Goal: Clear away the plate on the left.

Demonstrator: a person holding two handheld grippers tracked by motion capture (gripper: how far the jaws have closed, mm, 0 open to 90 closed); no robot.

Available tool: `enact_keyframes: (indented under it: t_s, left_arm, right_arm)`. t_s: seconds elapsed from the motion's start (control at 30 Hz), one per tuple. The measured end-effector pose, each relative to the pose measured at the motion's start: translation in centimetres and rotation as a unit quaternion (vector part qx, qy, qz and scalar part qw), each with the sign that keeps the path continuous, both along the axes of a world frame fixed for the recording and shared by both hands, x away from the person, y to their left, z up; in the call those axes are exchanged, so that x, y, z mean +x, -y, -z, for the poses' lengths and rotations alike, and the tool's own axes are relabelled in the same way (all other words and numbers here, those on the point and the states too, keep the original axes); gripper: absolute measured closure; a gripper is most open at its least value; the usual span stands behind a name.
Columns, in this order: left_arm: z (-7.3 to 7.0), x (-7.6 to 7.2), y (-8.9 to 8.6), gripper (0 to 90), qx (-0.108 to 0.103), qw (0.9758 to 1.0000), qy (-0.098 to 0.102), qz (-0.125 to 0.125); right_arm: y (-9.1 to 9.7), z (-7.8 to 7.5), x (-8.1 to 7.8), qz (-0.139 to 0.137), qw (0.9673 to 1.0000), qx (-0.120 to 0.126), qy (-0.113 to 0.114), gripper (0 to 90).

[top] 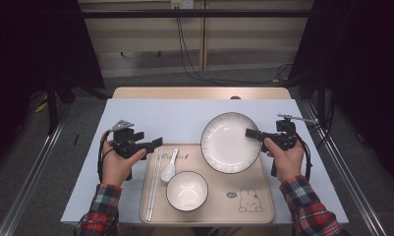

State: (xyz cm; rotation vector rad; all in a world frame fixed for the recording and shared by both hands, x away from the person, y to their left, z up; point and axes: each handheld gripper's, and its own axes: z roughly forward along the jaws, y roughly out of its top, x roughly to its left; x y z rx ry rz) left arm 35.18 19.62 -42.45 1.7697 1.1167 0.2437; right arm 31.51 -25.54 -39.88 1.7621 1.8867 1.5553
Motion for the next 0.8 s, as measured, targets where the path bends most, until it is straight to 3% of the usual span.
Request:
enact_keyframes:
  t_s: [0.8]
  left_arm:
    - [0.2, -2.0, -2.7, 11.9, -0.001, 0.9994, 0.024, -0.026]
  right_arm:
    - [0.8, 0.7, -0.4, 0.003, 1.0000, 0.004, -0.006, 80.6]
